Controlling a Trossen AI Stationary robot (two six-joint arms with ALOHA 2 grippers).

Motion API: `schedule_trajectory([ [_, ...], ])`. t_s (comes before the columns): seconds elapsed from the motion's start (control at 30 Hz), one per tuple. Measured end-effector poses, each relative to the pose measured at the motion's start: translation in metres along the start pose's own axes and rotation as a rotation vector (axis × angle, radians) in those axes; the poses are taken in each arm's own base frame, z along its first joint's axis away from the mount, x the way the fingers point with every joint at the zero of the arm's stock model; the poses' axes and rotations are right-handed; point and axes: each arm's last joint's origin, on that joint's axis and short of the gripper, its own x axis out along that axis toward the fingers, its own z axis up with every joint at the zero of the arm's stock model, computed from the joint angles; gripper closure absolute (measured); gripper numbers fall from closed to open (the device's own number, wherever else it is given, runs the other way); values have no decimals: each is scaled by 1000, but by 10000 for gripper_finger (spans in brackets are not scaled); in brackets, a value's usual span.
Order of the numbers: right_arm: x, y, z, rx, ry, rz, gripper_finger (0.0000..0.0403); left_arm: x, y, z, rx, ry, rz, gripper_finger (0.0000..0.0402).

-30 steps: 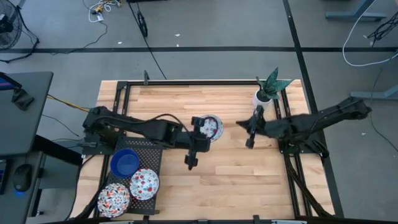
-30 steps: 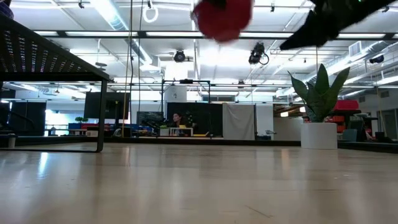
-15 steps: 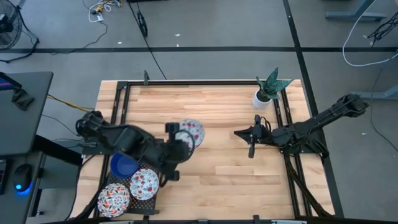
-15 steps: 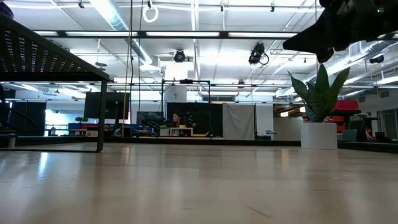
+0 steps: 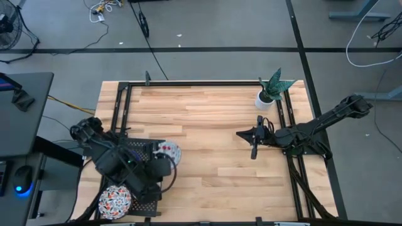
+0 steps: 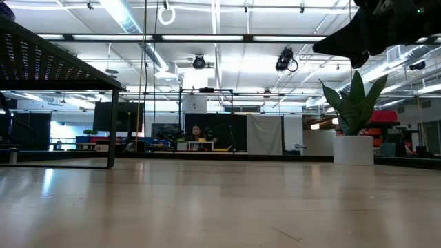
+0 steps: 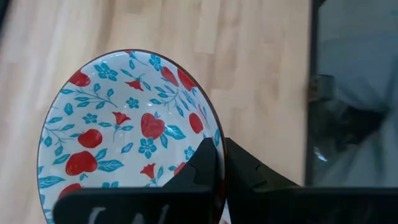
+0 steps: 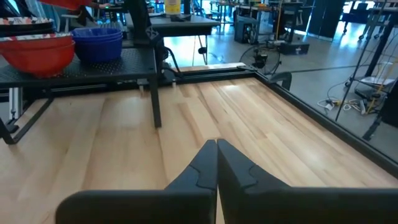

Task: Pick & Place Mini bowls

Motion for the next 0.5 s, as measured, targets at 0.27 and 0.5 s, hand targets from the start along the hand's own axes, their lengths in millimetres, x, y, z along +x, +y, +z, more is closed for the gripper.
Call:
schedule_trajectory([
  [0.27, 0, 0, 3, 2, -27, 3, 399, -8, -15, -14, -132, 81, -101, 389],
  [0.5, 0, 0, 3, 4, -32, 4, 399, -14, -24, -23, -177, 103, -132, 389],
])
